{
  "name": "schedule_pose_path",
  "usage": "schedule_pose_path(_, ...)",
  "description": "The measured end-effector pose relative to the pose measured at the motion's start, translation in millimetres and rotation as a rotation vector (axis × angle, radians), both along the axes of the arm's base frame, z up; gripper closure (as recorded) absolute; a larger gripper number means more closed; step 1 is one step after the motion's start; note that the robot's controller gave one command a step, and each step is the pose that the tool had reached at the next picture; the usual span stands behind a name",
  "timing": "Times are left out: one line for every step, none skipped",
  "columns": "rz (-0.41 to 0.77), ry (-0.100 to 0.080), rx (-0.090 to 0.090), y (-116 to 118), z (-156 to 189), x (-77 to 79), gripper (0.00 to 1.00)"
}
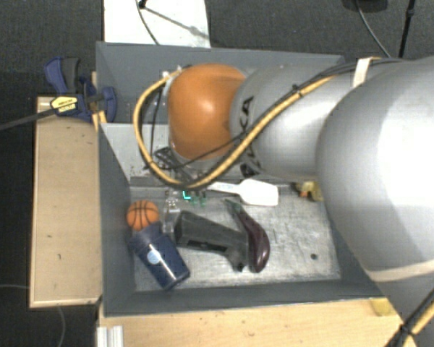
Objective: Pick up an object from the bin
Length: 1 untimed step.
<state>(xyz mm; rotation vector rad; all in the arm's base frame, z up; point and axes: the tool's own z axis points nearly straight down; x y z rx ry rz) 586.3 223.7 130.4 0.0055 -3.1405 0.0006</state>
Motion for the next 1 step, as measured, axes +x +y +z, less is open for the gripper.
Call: schedule_pose_path(-0.005,-0.004,0.002,-0.3,2.9,1.1,0.0)
